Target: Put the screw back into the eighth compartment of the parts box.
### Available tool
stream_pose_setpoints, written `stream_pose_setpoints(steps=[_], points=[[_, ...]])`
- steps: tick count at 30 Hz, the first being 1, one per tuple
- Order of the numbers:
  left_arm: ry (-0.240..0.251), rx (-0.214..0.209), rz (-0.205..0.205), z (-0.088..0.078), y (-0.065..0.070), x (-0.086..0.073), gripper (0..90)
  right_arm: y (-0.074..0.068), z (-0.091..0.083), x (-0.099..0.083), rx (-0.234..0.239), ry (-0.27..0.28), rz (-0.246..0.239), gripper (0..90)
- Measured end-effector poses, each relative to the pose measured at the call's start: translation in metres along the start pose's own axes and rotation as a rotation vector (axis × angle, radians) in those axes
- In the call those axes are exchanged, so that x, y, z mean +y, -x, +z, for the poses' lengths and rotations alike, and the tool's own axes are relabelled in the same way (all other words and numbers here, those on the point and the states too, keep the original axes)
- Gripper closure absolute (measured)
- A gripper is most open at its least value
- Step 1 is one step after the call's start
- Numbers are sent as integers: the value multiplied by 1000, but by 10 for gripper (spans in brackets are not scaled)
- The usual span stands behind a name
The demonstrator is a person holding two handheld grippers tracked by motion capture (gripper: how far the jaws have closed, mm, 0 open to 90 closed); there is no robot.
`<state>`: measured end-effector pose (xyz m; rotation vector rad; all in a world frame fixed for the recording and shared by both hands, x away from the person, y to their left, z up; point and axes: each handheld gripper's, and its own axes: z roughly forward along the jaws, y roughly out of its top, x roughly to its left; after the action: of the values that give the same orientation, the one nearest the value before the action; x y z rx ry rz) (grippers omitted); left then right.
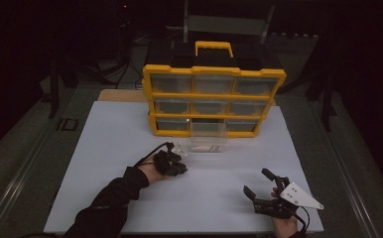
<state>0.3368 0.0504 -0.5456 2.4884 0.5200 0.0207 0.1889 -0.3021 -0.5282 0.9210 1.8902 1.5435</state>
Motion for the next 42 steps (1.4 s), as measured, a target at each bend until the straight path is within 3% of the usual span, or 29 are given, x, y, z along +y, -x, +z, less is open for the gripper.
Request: stream_pose_setpoints(steps=[7,16,17,29,37,42], points=[[-18,23,36,0,4,2,869,0,0,0,0,0,2,116],[25,10,-24,-18,-3,6,871,0,0,0,0,0,1,116],[42,13,-42,-25,-6,9,871,0,0,0,-1,0,0,116],[129,79,-71,-79,-18,43,871,0,0,0,-2,1,1,116],[180,106,-88,-105,-23,69,871,0,0,0,-2,2,4,116],[184,133,-108,-112,-24,84,871,0,0,0,-2,1,3,116]])
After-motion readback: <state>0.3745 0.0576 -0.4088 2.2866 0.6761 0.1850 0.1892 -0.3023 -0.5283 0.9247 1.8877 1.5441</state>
